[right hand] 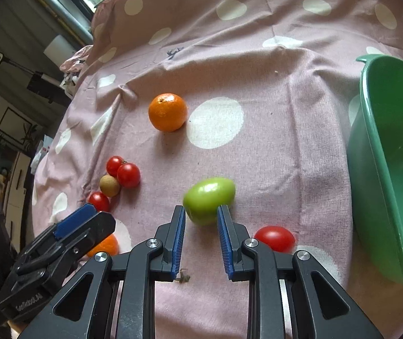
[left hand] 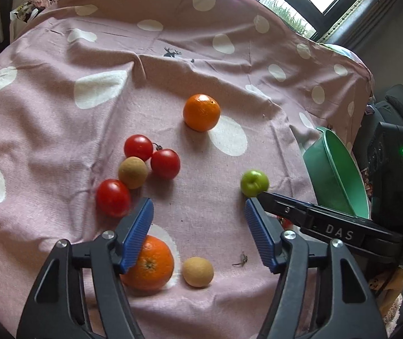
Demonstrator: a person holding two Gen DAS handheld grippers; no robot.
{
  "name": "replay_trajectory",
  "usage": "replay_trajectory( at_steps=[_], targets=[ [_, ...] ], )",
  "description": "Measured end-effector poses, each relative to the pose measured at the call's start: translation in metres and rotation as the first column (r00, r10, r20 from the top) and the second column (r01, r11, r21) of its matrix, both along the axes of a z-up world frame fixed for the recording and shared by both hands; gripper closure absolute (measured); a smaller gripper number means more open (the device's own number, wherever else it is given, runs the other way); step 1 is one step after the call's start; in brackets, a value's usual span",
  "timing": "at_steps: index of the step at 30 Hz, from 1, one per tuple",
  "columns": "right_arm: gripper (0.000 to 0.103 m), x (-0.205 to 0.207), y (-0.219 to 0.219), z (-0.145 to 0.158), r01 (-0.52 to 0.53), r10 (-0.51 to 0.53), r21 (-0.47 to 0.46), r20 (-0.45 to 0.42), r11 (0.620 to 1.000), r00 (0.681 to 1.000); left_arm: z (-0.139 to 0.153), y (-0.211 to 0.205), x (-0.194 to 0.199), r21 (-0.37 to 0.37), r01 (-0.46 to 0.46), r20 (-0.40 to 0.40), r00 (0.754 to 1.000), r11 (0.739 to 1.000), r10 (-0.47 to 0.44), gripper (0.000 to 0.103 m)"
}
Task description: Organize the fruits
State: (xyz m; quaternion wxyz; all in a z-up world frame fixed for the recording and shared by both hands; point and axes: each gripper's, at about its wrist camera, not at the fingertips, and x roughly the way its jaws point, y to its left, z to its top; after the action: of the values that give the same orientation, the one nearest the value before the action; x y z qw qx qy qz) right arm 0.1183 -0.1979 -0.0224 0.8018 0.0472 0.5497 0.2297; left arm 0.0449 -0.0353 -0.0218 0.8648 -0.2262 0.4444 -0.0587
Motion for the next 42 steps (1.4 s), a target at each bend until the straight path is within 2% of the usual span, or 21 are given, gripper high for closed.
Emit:
replay_trajectory(
  at_steps=[3, 5, 8, 9, 10, 12, 13, 16, 19, 20, 22, 23, 28, 31, 34, 38, 42],
  targets=[
    [0.077, 0.005, -0.005, -0.005, 0.018, -0.018, -0.001, -0.021, 1.0, 1.0, -0.003, -0.006, 0.004, 0.007, 0.014, -0.014, 1.0, 1.0, -0.014, 0.04],
    [0.077, 0.006, -0.011, -0.002, 0.034, -0.033, 0.034, -0.034, 0.999, 0.999, -0.004, -0.007, 0.005, 0.016, 0.015, -0.018, 1.0, 1.0, -0.015, 0.04],
    [0.076, 0.009, -0.016, 0.012, 0.041, -0.041, 0.078, -0.003, 0.996, 0.999, -0.003, -0.002, 0.008, 0.002, -0.004, -0.019, 1.0, 1.0, 0.004, 0.041],
    [0.071, 0.013, -0.013, 0.017, 0.046, -0.047, 0.074, 0.013, 0.996, 0.999, -0.004, 0.001, 0.008, -0.006, -0.013, -0.022, 1.0, 1.0, 0.013, 0.041],
    [0.059, 0.019, -0.01, 0.021, 0.05, -0.052, 0.072, 0.027, 0.996, 0.998, -0.004, 0.003, 0.008, -0.009, -0.02, -0.025, 0.999, 1.0, 0.02, 0.041],
    [0.042, 0.034, -0.002, 0.026, 0.05, -0.055, 0.095, 0.05, 0.994, 0.997, -0.004, 0.005, 0.007, -0.001, -0.024, -0.028, 0.999, 1.0, 0.024, 0.042],
    [0.042, 0.042, 0.004, 0.026, 0.053, -0.059, 0.082, 0.063, 0.995, 0.996, -0.004, 0.005, 0.006, 0.007, -0.026, -0.03, 0.999, 1.0, 0.026, 0.042],
    [0.042, 0.063, 0.018, 0.016, 0.096, -0.093, -0.039, 0.081, 0.995, 0.992, -0.004, 0.006, 0.004, 0.017, -0.027, -0.029, 0.999, 0.999, 0.027, 0.042],
    [0.044, 0.081, 0.022, -0.001, 0.121, -0.119, -0.067, 0.034, 0.99, 0.992, -0.004, 0.007, 0.006, 0.01, -0.029, -0.03, 0.999, 1.0, 0.029, 0.042],
    [0.045, 0.087, 0.023, -0.005, 0.125, -0.123, -0.079, 0.027, 0.989, 0.992, -0.004, 0.007, 0.006, 0.01, -0.03, -0.03, 0.999, 0.999, 0.031, 0.042],
    [0.058, 0.095, 0.023, -0.008, 0.131, -0.126, -0.111, 0.052, 0.985, 0.991, -0.004, 0.006, 0.006, 0.019, -0.029, -0.034, 0.999, 0.999, 0.03, 0.042],
    [0.058, 0.097, 0.023, -0.009, 0.133, -0.126, -0.111, 0.065, 0.985, 0.99, -0.004, 0.006, 0.006, 0.02, -0.027, -0.034, 0.999, 0.999, 0.027, 0.042],
    [0.059, 0.097, 0.023, -0.008, 0.128, -0.121, -0.11, 0.072, 0.986, 0.99, -0.004, 0.004, 0.007, 0.014, -0.022, -0.033, 0.999, 1.0, 0.023, 0.042],
    [0.059, 0.088, 0.016, -0.003, 0.129, -0.126, -0.067, 0.057, 0.989, 0.99, -0.004, 0.003, 0.006, 0.016, -0.017, -0.031, 0.999, 1.0, 0.018, 0.042],
    [0.059, 0.066, 0.008, 0.007, 0.088, -0.088, -0.006, 0.036, 0.996, 0.995, -0.003, 0.002, 0.004, 0.018, -0.01, -0.032, 0.999, 1.0, 0.011, 0.041],
    [0.059, 0.028, 0.002, 0.017, 0.023, -0.023, 0.002, 0.029, 1.0, 0.999, -0.003, 0.002, 0.001, 0.045, -0.014, -0.039, 0.999, 0.999, 0.016, 0.041],
    [0.059, 0.002, -0.007, 0.011, -0.015, 0.018, 0.086, -0.035, 0.996, 0.999, -0.001, 0.009, -0.004, 0.082, -0.036, -0.042, 0.998, 0.996, 0.04, 0.041]
  ],
)
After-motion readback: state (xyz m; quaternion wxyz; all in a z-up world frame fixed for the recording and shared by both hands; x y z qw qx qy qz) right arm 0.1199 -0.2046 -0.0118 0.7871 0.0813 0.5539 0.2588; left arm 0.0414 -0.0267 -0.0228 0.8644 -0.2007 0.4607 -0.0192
